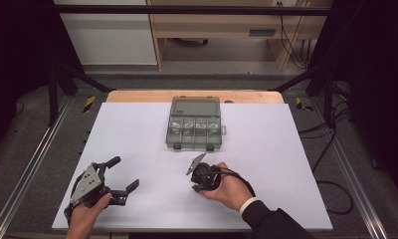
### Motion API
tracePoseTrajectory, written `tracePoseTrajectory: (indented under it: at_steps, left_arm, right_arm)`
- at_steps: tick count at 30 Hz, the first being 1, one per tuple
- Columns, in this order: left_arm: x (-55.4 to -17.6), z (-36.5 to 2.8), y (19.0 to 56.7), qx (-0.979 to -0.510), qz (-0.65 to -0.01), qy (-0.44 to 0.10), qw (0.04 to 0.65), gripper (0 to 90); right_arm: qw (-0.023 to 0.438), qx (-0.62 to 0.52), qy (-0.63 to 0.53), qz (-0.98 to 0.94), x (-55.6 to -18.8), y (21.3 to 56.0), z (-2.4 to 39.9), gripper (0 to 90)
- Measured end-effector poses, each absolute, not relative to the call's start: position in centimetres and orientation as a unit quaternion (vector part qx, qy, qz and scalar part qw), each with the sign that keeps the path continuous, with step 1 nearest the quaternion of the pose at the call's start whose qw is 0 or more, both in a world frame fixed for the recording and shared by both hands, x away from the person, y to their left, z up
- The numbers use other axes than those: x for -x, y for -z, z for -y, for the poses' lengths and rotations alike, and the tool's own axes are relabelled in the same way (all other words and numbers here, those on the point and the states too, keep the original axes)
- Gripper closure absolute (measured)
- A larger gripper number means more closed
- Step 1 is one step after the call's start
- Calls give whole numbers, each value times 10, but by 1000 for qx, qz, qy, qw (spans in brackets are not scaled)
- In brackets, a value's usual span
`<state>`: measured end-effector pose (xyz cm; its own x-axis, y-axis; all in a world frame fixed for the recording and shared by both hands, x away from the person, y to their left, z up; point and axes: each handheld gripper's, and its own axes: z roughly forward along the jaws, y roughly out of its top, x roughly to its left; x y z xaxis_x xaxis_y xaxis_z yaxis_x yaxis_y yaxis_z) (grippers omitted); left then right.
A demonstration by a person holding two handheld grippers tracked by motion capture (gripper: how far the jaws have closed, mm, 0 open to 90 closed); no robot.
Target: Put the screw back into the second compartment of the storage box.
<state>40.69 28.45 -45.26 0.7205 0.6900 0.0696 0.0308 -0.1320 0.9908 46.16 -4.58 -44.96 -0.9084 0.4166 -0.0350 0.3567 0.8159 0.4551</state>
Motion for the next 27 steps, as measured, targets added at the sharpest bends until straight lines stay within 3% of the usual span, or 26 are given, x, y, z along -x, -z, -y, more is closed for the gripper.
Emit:
tracePoseTrajectory:
  at_steps: [14,27]
  left_arm:
    - [-407,-284,453,-703,-256,-272,605,9]
    - [-407,-284,453,-704,-255,-271,605,10]
  right_arm:
    - [39,-226,-218,-949,-465,454,48,876]
    - [54,-236,-235,-941,-473,439,51,878]
